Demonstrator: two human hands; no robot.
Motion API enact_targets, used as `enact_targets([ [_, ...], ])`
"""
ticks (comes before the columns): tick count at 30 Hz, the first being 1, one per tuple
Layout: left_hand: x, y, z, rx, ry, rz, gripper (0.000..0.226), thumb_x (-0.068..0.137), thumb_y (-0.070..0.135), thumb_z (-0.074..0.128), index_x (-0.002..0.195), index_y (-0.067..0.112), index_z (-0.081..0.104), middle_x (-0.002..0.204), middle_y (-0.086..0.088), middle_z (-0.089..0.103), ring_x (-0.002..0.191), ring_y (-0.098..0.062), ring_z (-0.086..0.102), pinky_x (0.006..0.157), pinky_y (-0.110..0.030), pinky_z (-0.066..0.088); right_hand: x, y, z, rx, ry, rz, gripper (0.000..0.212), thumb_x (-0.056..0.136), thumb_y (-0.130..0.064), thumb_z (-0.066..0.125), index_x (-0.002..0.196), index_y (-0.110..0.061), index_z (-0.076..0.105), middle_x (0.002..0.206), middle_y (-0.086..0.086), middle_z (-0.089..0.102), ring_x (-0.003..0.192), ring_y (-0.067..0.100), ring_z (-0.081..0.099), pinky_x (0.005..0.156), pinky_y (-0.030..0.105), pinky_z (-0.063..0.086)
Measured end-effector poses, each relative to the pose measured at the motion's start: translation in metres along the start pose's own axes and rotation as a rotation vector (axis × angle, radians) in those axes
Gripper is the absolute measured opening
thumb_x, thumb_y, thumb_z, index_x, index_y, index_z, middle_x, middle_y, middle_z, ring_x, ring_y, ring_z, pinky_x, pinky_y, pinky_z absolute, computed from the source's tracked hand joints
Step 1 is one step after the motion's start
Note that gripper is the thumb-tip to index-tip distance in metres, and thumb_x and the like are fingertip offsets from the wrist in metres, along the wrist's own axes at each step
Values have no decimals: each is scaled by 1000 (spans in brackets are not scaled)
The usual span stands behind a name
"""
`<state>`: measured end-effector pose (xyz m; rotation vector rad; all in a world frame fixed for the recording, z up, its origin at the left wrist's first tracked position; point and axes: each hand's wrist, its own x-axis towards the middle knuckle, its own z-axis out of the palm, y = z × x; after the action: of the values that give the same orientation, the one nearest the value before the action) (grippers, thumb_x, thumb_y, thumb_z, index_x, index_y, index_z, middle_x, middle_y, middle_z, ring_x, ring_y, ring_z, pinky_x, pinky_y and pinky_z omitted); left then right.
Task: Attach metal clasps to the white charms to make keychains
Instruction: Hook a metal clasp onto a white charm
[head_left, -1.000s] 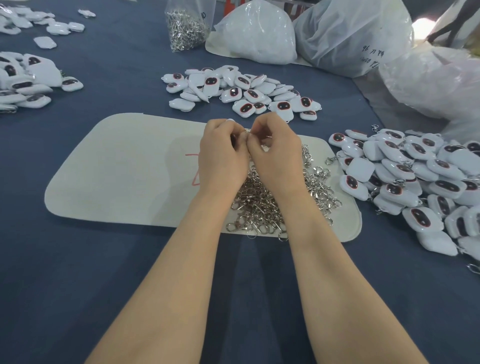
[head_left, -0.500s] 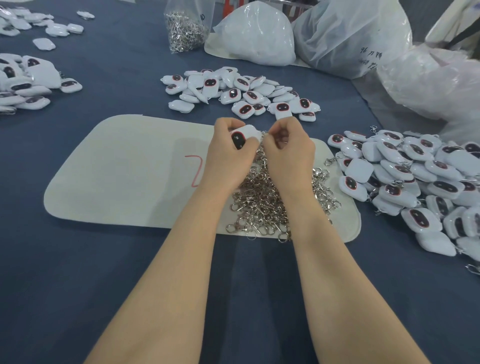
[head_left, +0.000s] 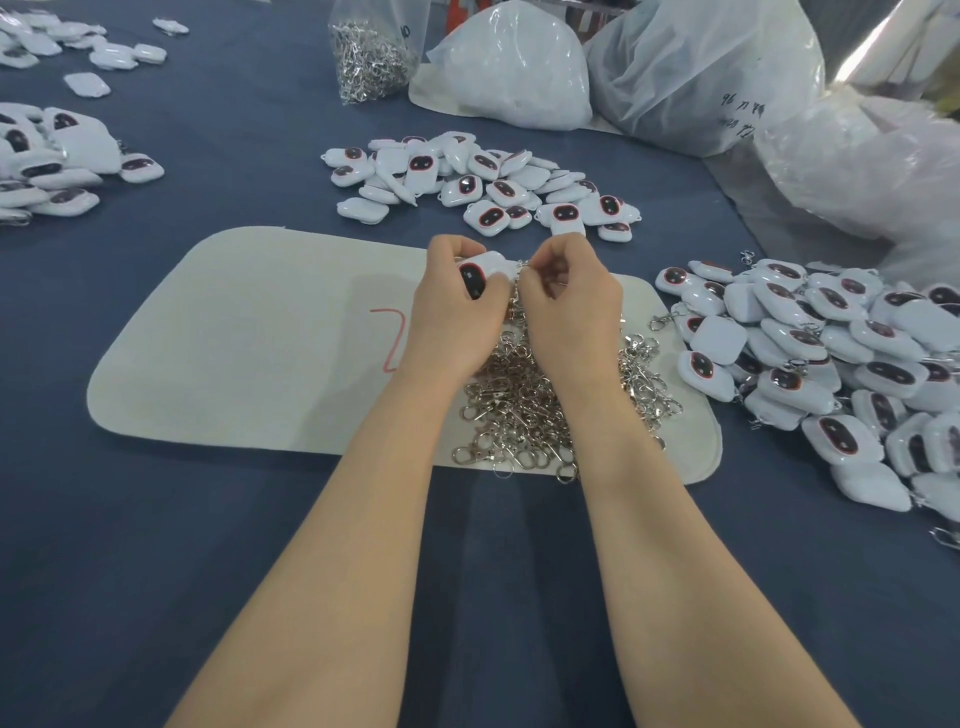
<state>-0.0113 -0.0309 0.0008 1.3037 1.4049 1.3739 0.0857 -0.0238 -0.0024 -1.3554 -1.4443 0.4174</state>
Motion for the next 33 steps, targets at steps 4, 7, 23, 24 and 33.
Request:
enact_targets([
  [4,1,-1,1,3,5,-2,19,88,14,56,101,20,44,88,-2,59,72,-18,55,68,-32,45,1,1,1,-21,1,-15,15,85,-2,56,82,-16,53,73,-8,55,66,3,49,62,9,39],
  [7,2,-2,0,22,18,13,19,88,15,56,102,20,43,83,2,57,66,-14,53,63,-27,41,0,3,3,-55,-19,-38,15,85,-2,56,82,-16,52,78,-2,58,69,9,49,64,12,39],
  [23,3,-4,-1,163,23,124,21,93,10,52,103,16,35,81,14,44,69,1,48,57,-10,37,-2,2,6,-155,-50,-56,6,87,-3,54,90,-7,58,83,2,59,77,18,53,71,29,43],
  [24,3,-4,-1,165,22,121,21,92,10,52,103,16,35,82,14,44,69,1,48,56,-6,37,-2,0,6,-171,-65,-62,6,87,-3,54,91,-6,58,84,3,58,80,20,53,72,31,43],
  [33,3,-8,-1,132,52,12,16,90,12,51,101,17,41,81,11,49,70,-7,53,60,-9,41,-3,-1,5,-257,-222,-107,9,86,3,51,93,-3,55,89,9,60,83,27,53,73,36,42],
])
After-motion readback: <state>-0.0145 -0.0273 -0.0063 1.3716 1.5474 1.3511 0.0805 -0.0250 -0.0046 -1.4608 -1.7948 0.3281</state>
